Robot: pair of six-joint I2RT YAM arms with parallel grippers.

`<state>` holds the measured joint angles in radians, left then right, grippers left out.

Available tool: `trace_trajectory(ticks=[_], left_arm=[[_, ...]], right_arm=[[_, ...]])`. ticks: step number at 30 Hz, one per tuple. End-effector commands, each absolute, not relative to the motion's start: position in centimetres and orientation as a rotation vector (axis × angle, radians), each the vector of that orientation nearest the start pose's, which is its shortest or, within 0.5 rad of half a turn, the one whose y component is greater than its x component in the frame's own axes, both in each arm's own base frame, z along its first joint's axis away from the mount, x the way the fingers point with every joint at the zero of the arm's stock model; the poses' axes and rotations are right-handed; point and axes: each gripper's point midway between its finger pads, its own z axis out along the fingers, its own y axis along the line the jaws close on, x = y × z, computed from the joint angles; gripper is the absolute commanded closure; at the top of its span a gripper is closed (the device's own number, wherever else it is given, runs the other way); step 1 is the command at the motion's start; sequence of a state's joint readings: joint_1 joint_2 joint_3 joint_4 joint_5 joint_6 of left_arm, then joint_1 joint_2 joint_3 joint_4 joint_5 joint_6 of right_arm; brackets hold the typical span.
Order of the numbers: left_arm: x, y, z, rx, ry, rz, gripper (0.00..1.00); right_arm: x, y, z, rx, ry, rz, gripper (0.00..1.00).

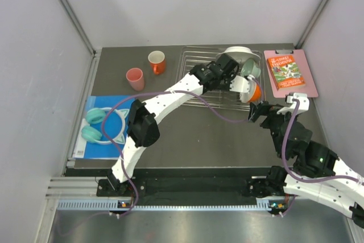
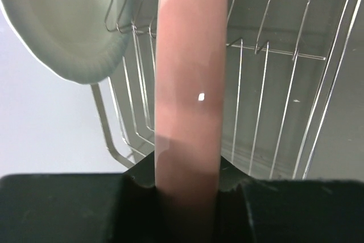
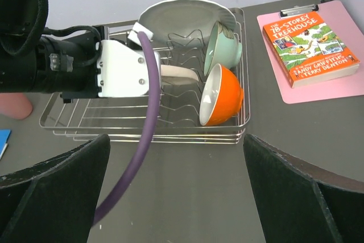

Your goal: Load the mixed dishes into the dish rack

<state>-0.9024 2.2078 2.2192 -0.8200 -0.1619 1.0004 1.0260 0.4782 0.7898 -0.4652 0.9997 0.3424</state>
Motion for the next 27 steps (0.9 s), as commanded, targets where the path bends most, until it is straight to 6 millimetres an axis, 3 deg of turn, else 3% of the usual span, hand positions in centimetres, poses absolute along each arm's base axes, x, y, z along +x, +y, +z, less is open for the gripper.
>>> trace_trajectory(ticks=[1, 10, 16, 27], left_arm=[[37.4, -39.6, 18.9, 1.909, 1.622, 0.091, 0.97], [36.8, -40.3, 18.6, 1.815, 1.718, 0.006, 0.96], [37.2, -40.7, 19.8, 1.743, 1.741, -0.023, 0.96], [38.0, -40.6, 17.4, 1.767, 1.763, 0.044, 0.92]], right_arm=[[21.0, 7.9, 30.2, 0.166, 1.644, 0.2, 0.0], [21.1, 8.3, 30.4, 0.149, 1.645, 0.206, 0.01], [21.2, 8.6, 30.3, 0.14, 1.646, 0.202, 0.02], [21.3, 8.7, 29.4, 0.13, 1.654, 0.2, 0.02]])
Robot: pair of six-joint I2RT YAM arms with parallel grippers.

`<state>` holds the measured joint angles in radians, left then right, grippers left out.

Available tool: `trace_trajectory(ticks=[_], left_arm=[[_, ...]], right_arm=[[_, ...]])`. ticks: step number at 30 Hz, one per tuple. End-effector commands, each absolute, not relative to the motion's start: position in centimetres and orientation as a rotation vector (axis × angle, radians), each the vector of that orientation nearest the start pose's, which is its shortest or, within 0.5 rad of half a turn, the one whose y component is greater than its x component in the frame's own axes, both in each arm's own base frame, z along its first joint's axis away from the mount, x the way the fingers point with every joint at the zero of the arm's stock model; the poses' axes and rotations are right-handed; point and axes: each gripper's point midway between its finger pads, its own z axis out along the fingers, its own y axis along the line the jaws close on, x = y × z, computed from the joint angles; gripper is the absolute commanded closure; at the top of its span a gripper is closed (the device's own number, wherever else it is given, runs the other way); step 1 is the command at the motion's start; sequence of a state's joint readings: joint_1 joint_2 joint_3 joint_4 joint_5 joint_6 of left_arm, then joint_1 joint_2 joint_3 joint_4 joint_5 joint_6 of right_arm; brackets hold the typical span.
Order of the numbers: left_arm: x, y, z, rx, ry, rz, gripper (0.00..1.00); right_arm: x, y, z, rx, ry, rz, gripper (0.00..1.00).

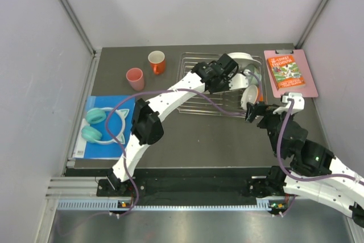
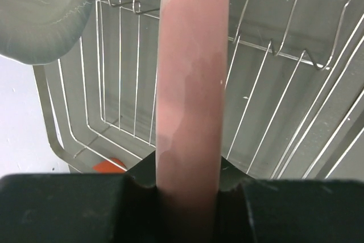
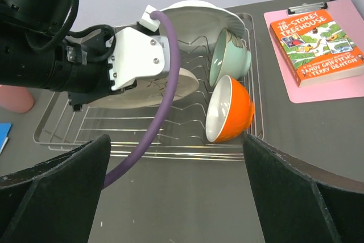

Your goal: Load the mixed dishes into the dish rack

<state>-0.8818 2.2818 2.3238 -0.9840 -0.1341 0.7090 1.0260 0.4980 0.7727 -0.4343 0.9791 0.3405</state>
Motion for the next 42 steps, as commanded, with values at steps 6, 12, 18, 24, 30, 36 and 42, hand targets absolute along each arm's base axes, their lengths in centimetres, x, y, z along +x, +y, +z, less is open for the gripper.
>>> trace_trajectory(ticks=[6, 12, 18, 24, 30, 36, 42], left_arm=[[40.2, -40.4, 18.3, 1.81, 1.637, 0.215, 0.91], [41.5, -41.6, 19.8, 1.84, 1.452, 0.345, 0.89], [41.1, -43.6, 18.6, 1.9, 1.375, 0.366, 0.87], [40.8, -45.3, 18.7, 1.891, 1.332, 0.353, 0.78], [41.6, -45.9, 20.3, 1.843, 1.272, 0.388, 0.42], [41.8, -46.0, 21.4, 1.806, 1.259, 0.394, 0.01], [41.6, -45.4, 21.9, 1.783, 1.279, 0.385, 0.01]], right_arm=[[21.2, 8.8, 29.1, 0.129, 1.658, 0.202, 0.02], [21.2, 8.4, 29.0, 0.142, 1.651, 0.19, 0.02], [20.9, 7.7, 28.8, 0.167, 1.642, 0.202, 0.02], [20.6, 7.3, 28.8, 0.184, 1.642, 0.215, 0.03], [20.7, 7.5, 28.6, 0.178, 1.649, 0.214, 0.03], [20.6, 7.4, 28.7, 0.184, 1.644, 0.216, 0.03], [20.6, 7.3, 28.8, 0.183, 1.643, 0.209, 0.03]])
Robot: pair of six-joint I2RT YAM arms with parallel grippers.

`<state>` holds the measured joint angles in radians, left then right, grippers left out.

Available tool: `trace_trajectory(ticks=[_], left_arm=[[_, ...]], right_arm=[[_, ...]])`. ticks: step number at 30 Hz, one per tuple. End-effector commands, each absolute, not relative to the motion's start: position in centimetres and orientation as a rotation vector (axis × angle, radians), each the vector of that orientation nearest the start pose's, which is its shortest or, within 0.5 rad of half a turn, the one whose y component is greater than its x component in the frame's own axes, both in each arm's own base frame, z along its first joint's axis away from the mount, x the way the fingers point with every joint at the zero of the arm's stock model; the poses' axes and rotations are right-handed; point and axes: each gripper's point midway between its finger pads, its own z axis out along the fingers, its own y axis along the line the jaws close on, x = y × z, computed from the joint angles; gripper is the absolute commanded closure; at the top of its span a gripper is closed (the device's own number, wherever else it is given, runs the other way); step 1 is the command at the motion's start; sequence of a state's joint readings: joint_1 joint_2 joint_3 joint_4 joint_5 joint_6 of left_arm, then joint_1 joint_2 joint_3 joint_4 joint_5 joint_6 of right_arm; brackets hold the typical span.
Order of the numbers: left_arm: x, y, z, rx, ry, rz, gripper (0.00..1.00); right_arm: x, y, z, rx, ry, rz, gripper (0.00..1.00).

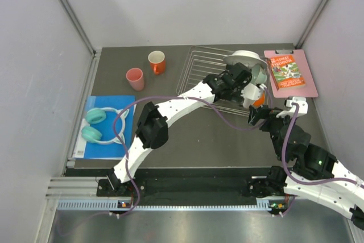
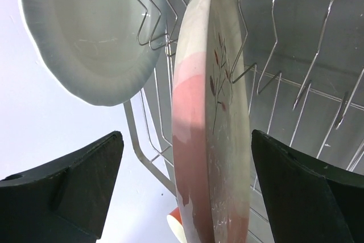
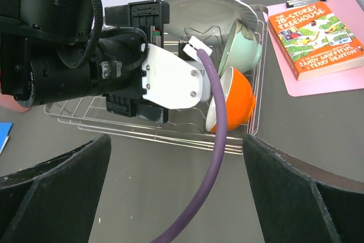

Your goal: Load the mixed dishes into the dish rack

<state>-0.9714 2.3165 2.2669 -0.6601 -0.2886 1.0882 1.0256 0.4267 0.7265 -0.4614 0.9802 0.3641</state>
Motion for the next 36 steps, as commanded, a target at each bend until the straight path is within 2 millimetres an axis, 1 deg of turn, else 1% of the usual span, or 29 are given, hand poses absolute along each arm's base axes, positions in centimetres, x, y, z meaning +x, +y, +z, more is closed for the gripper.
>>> trace_trajectory(ticks=[1, 3, 4, 5, 6, 7, 8, 9, 10, 12, 15, 18, 19, 21, 22, 23, 24, 25, 26, 27, 28, 29, 30, 31, 32, 33, 34, 35, 36], left_arm=[[41.4, -45.3, 22.4, 1.771, 1.284, 0.375, 0.01], [41.2, -44.9, 22.5, 1.767, 1.301, 0.369, 0.01], [41.0, -44.6, 23.3, 1.744, 1.312, 0.365, 0.01], [41.0, -44.3, 23.5, 1.737, 1.32, 0.361, 0.01], [40.8, -44.0, 23.3, 1.741, 1.333, 0.351, 0.01], [40.5, -43.7, 24.3, 1.716, 1.339, 0.331, 0.01], [40.3, -43.5, 24.4, 1.716, 1.343, 0.309, 0.01], [40.0, -43.3, 23.9, 1.727, 1.351, 0.301, 0.01], [39.7, -43.0, 24.7, 1.708, 1.354, 0.287, 0.01], [39.1, -42.9, 24.5, 1.717, 1.362, 0.26, 0.01], [38.6, -42.5, 24.8, 1.706, 1.389, 0.235, 0.01], [38.2, -42.2, 26.4, 1.662, 1.395, 0.195, 0.01], [38.0, -41.9, 27.6, 1.633, 1.399, 0.177, 0.01], [37.6, -41.4, 28.4, 1.618, 1.403, 0.149, 0.01], [37.5, -40.5, 29.9, 1.575, 1.414, 0.131, 0.01], [37.4, -39.9, 30.4, 1.563, 1.423, 0.116, 0.01], [36.9, -39.3, 31.7, 1.529, 1.429, 0.076, 0.01], [37.5, -38.1, 32.3, 1.499, 1.448, 0.074, 0.01], [37.5, -37.3, 32.2, 1.494, 1.473, 0.063, 0.01], [37.9, -35.8, 33.1, 1.447, 1.497, 0.045, 0.01], [38.2, -34.9, 33.2, 1.426, 1.515, 0.043, 0.01], [38.3, -34.1, 31.9, 1.433, 1.551, 0.034, 0.01], [39.1, -32.5, 32.2, 1.377, 1.582, 0.029, 0.01], [39.2, -32.1, 31.7, 1.37, 1.597, 0.005, 0.01], [39.1, -31.5, 29.8, 1.384, 1.637, -0.008, 0.01], [39.4, -30.9, 29.2, 1.364, 1.663, -0.018, 0.01], [39.4, -30.7, 27.6, 1.374, 1.696, -0.023, 0.01], [39.3, -30.6, 26.8, 1.367, 1.723, -0.039, 0.01], [39.7, -29.9, 26.2, 1.353, 1.754, -0.037, 0.01]], right_arm=[[20.7, 7.2, 28.9, 0.186, 1.641, 0.205, 0.02], [20.7, 6.9, 29.0, 0.193, 1.635, 0.192, 0.02], [20.6, 6.8, 29.1, 0.194, 1.634, 0.19, 0.02], [20.6, 6.7, 29.4, 0.194, 1.63, 0.19, 0.01], [20.6, 6.7, 29.5, 0.193, 1.629, 0.186, 0.01], [20.6, 6.7, 29.6, 0.193, 1.627, 0.187, 0.01], [20.6, 6.7, 29.8, 0.19, 1.625, 0.185, 0.01], [20.7, 6.7, 29.9, 0.188, 1.627, 0.178, 0.01], [20.7, 6.7, 29.8, 0.183, 1.629, 0.176, 0.0], [20.8, 6.7, 30.1, 0.182, 1.628, 0.163, 0.0], [20.8, 6.6, 30.5, 0.189, 1.624, 0.161, 0.0], [20.8, 6.4, 30.8, 0.192, 1.618, 0.151, 0.0], [20.8, 6.4, 30.8, 0.188, 1.619, 0.145, 0.0], [20.9, 6.3, 30.7, 0.173, 1.624, 0.123, 0.0], [21.0, 6.4, 30.7, 0.17, 1.625, 0.117, 0.0], [21.0, 6.4, 30.7, 0.157, 1.628, 0.104, 0.0], [21.3, 6.8, 30.6, 0.145, 1.633, 0.089, 0.0], [21.4, 6.9, 30.5, 0.134, 1.636, 0.077, 0.0], [21.6, 7.1, 30.4, 0.114, 1.64, 0.059, 0.0], [22.0, 7.6, 30.2, 0.102, 1.646, 0.042, 0.0], [22.1, 7.8, 30.3, 0.09, 1.648, 0.028, 0.0], [22.4, 8.1, 30.2, 0.082, 1.653, 0.022, 0.0], [22.7, 8.7, 30.1, 0.073, 1.657, 0.02, 0.0], [22.8, 9.0, 30.1, 0.062, 1.657, 0.019, 0.0], [23.1, 9.6, 30.0, 0.051, 1.659, 0.025, 0.0], [23.3, 9.8, 30.0, 0.046, 1.658, 0.023, 0.0], [23.5, 10.0, 29.8, 0.027, 1.662, 0.012, 0.0], [23.8, 10.4, 29.7, 0.015, 1.664, 0.001, 0.01], [23.9, 10.4, 29.6, -0.006, 1.667, -0.022, 0.0]])
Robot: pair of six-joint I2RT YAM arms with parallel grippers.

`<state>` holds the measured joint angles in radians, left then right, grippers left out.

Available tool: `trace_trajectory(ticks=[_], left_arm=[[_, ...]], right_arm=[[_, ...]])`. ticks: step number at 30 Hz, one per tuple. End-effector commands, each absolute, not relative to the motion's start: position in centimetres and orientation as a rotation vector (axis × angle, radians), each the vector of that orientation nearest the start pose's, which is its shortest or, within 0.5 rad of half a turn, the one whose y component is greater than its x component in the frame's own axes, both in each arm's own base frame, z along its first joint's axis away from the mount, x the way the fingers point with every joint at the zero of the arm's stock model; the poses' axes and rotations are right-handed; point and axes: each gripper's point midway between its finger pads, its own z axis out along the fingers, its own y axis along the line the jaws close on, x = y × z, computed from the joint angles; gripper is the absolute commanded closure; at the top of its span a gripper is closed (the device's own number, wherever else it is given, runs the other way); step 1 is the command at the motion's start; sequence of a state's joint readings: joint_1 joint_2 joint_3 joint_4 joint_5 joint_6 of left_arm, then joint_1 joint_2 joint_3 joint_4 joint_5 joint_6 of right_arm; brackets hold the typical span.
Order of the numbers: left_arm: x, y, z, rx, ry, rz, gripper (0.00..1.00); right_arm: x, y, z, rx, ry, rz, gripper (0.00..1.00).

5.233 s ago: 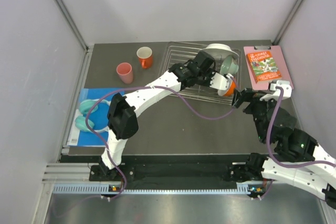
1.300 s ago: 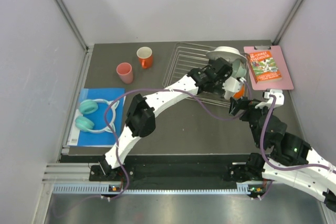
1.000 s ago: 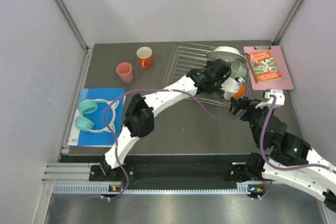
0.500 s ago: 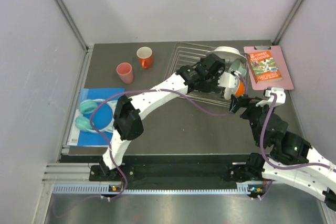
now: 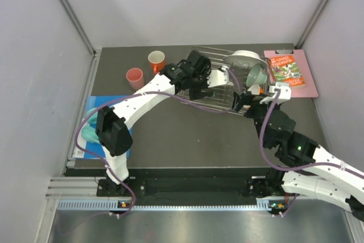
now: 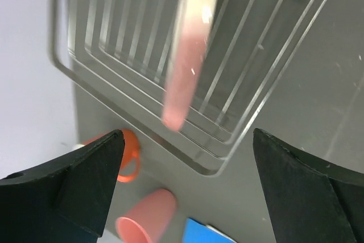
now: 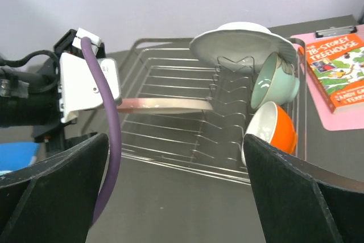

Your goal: Load the mixed dishes into the dish rack

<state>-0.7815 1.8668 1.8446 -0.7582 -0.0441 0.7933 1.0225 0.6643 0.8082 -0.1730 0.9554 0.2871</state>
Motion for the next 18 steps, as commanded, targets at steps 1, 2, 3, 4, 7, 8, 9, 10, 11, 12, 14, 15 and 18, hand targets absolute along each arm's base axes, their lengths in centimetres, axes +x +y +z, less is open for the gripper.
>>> trace_trajectory(ticks=[1, 2, 3, 4, 7, 8, 9, 10, 11, 12, 14, 15, 18], left_arm=[[39.2, -30.2, 25.4, 1.371, 1.764, -0.099, 0.01], [39.4, -29.8, 25.2, 1.36, 1.78, -0.112, 0.01], [39.5, -29.7, 25.1, 1.356, 1.783, -0.116, 0.01], [39.6, -29.6, 24.8, 1.356, 1.786, -0.121, 0.01], [41.0, -29.1, 25.7, 1.318, 1.765, -0.103, 0.01], [41.5, -28.8, 26.0, 1.298, 1.772, -0.106, 0.01], [41.8, -28.7, 26.6, 1.279, 1.772, -0.116, 0.01], [42.0, -28.6, 28.0, 1.243, 1.762, -0.133, 0.01], [42.0, -28.3, 28.7, 1.225, 1.763, -0.162, 0.01], [42.0, -28.1, 29.9, 1.204, 1.749, -0.177, 0.01], [41.3, -27.4, 31.0, 1.174, 1.766, -0.231, 0.01], [41.1, -27.1, 31.4, 1.16, 1.771, -0.25, 0.01], [40.3, -25.6, 31.7, 1.097, 1.813, -0.33, 0.01]], right_arm=[[24.1, 10.6, 29.5, -0.017, 1.67, -0.029, 0.0], [24.5, 10.7, 29.3, -0.026, 1.678, -0.051, 0.0], [24.8, 10.8, 29.3, -0.035, 1.681, -0.057, 0.0], [25.1, 11.3, 29.0, -0.055, 1.694, -0.049, 0.0], [26.6, 11.1, 28.9, -0.055, 1.702, -0.027, 0.0], [27.5, 10.0, 28.8, -0.028, 1.705, -0.054, 0.0], [28.1, 9.6, 28.9, -0.04, 1.706, -0.066, 0.0], [29.2, 9.4, 28.5, -0.059, 1.719, -0.074, 0.0], [29.9, 9.2, 28.7, -0.071, 1.722, -0.088, 0.0], [30.4, 9.2, 28.4, -0.135, 1.732, -0.137, 0.0], [31.6, 10.8, 27.7, -0.224, 1.746, -0.169, 0.0], [32.2, 11.3, 28.2, -0.25, 1.743, -0.179, 0.0], [34.1, 14.0, 26.6, -0.4, 1.816, -0.188, 0.0]])
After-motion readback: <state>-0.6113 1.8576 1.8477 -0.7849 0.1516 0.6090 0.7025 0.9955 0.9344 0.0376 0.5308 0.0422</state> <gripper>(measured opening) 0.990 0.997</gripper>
